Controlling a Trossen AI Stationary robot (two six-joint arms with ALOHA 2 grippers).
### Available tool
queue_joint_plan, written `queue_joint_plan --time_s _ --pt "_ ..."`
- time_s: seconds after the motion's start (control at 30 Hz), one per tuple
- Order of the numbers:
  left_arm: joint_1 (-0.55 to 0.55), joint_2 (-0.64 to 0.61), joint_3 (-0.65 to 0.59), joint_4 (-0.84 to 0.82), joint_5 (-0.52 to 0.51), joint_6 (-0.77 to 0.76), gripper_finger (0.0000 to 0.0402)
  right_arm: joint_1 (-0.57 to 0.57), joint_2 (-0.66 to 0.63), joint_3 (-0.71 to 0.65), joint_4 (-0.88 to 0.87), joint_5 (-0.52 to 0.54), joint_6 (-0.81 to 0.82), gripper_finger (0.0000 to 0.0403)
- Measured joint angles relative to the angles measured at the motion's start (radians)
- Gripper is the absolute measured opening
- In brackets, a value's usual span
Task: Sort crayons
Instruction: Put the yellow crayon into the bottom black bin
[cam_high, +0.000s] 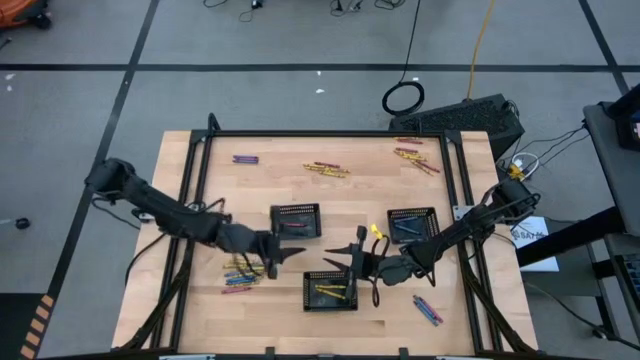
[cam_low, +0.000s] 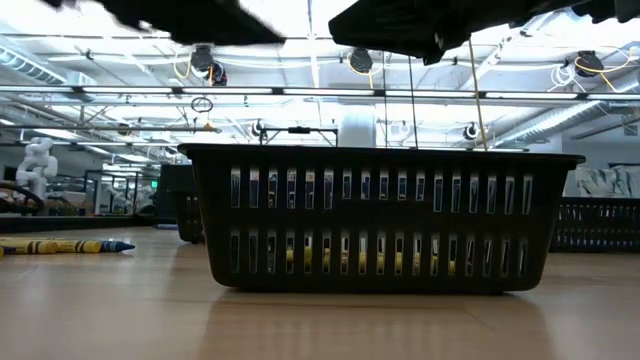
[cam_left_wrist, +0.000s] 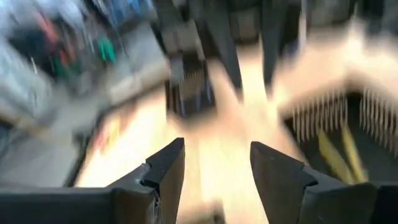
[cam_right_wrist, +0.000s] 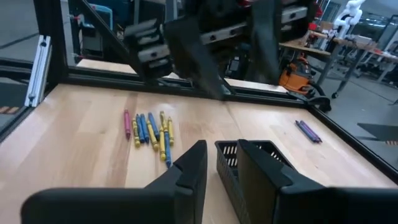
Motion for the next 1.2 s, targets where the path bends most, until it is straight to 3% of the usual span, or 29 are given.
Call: queue_joint_plan --time_s 0.07,0.2,0.4,0.57,0.77,0.97,1.2 --pt "-0.038 -0.002 0.091 -0.316 -0.061 -0.110 0.0182 0.000 0.000 0.000 -0.004 0.000 0.000 0.0073" --pt "-0.106 -0.005 0.196 -0.771 -0.050 -0.459 0.0182 0.000 0.000 0.000 -0.020 0.000 0.000 0.0073" --pt "-0.264 -0.023 0.122 -1.090 0.028 -0.920 0.0182 0.000 0.001 0.000 -0.022 -0.001 -0.001 0.0073" --pt "-0.400 -0.062 0.009 -1.096 0.017 -1.179 0.0182 0.000 0.001 0.000 -0.022 -0.003 0.005 0.0073" --pt "-0.520 -0.150 -0.098 -1.061 0.017 -1.377 0.0182 0.000 0.001 0.000 -0.022 -0.003 0.007 0.0073" --pt "-0.601 -0.236 -0.188 -1.028 0.018 -1.482 0.0182 -0.004 0.001 0.000 -0.016 -0.004 0.007 0.0073" --pt "-0.606 -0.247 -0.286 -0.944 0.035 -1.536 0.0182 -0.023 0.001 0.000 -0.013 -0.004 0.036 0.0073"
